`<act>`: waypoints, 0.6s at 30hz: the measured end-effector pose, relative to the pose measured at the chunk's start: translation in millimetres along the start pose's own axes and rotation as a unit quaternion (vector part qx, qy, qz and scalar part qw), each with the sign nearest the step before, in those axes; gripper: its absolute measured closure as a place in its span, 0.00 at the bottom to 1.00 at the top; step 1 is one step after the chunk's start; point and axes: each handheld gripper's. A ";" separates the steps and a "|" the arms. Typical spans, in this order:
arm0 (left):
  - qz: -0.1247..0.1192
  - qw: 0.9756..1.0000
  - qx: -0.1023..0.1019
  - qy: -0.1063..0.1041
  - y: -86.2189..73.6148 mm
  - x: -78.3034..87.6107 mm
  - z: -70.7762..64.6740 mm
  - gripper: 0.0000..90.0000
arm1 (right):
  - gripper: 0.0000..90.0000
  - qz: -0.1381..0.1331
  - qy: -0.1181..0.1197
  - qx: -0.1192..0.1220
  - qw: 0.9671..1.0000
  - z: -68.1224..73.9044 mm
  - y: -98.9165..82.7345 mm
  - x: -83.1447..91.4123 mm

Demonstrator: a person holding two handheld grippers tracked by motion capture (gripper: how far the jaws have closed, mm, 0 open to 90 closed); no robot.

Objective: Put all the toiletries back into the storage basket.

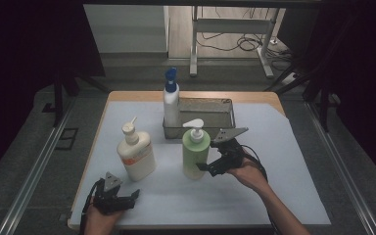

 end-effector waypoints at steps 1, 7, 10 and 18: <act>0.000 1.000 0.000 0.000 0.0 0.0 0.0 0.14 | 0.04 -0.001 0.001 0.004 1.000 0.9 1.0 -1.1; 0.000 1.000 -0.002 0.000 0.1 0.0 0.3 0.14 | 0.05 -0.010 -0.001 0.012 1.000 5.9 6.8 -8.6; 0.000 1.000 -0.002 -0.001 0.1 0.0 0.3 0.13 | 0.07 -0.013 -0.006 0.017 1.000 7.8 8.4 -12.5; 0.000 1.000 0.000 0.000 0.1 0.0 0.1 0.13 | 0.11 -0.025 -0.016 0.013 0.999 8.2 12.6 -18.1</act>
Point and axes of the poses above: each handheld gripper's, and its own axes: x roughly backward along the jaws, y roughly out of its top, z roughly to its left, and after that the axes turned 3 degrees about -y, right-handed
